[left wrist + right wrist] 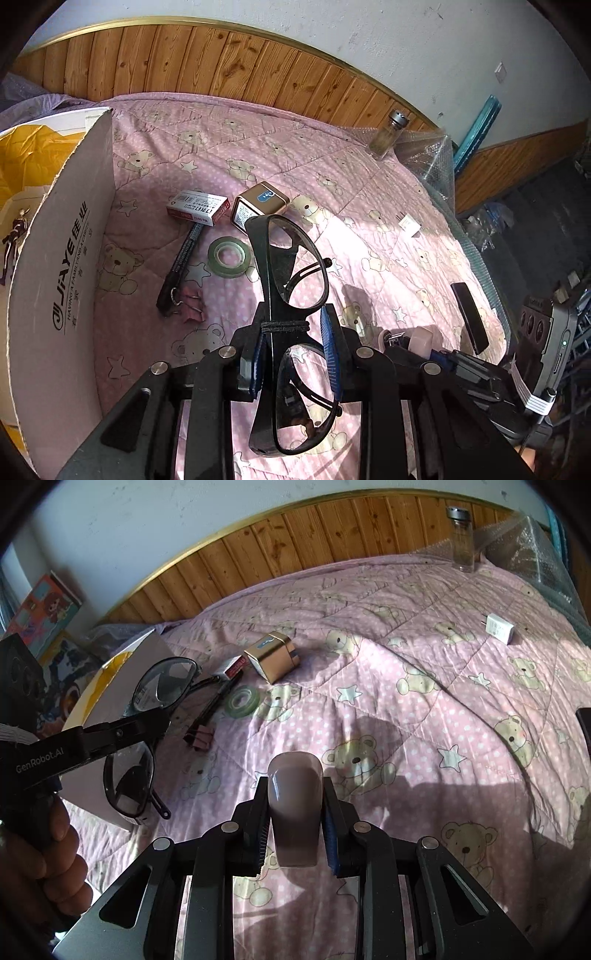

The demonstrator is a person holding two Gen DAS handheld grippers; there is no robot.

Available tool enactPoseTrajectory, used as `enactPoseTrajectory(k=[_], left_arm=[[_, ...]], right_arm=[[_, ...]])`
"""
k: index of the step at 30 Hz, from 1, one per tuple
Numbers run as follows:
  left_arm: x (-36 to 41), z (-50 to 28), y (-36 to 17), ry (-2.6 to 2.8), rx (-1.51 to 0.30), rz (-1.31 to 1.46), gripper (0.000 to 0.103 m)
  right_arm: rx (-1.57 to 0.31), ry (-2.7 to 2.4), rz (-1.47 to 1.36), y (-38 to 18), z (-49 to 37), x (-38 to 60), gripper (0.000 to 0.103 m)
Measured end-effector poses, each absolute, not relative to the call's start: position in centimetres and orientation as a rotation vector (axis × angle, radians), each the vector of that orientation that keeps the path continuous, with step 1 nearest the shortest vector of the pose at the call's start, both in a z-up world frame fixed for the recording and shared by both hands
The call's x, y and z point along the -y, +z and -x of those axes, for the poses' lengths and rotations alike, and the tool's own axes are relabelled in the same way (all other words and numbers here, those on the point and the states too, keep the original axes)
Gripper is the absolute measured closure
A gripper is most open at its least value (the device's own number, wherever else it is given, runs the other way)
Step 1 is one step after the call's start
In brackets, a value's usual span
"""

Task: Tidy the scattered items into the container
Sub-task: 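Carry glasses and stapler into the white box and open both tools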

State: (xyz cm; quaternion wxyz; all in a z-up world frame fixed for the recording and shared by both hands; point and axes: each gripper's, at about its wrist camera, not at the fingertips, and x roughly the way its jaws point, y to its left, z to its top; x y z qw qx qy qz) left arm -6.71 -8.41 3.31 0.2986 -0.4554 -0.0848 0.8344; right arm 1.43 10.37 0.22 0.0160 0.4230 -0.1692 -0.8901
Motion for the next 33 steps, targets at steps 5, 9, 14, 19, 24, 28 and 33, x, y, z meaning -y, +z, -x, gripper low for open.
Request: enactPoseTrajectory(k=[5,9,14,19,24,28,33], left_arm=[[9.9,4.6,4.5,2.210,0.252,1.176,0.075],[10.7,3.3,5.6,2.211,0.271,1.140,0.075],[11.9,1.8,6.7,2.213,0.302,1.095,0.075],[13.5,0.5,7.8,2.219,0.335,1.052,0.075],[15.3,-0.4,8.5,2.224,0.375,1.018,0.075],[16.9,-0.9,9.3,2.229,0.415,0.989,0.075],[19.0,-1.5,10.4,2.238,0.462,0.945,0.075]], right_arm=[[0.510,-2.776,-1.304,1.0,-2.8,-9.2,0.077],[0.478,-2.787,-1.277,2.0,-3.6,-7.9,0.077],[0.436,-2.789,-1.249,3.1,-4.6,-6.2,0.077],[0.400,-2.786,-1.230,3.9,-5.3,-4.5,0.077],[0.347,-2.783,-1.213,4.8,-5.7,-2.6,0.077],[0.299,-2.774,-1.188,5.8,-5.7,-0.9,0.077],[0.241,-2.756,-1.139,7.6,-5.5,1.6,0.077]])
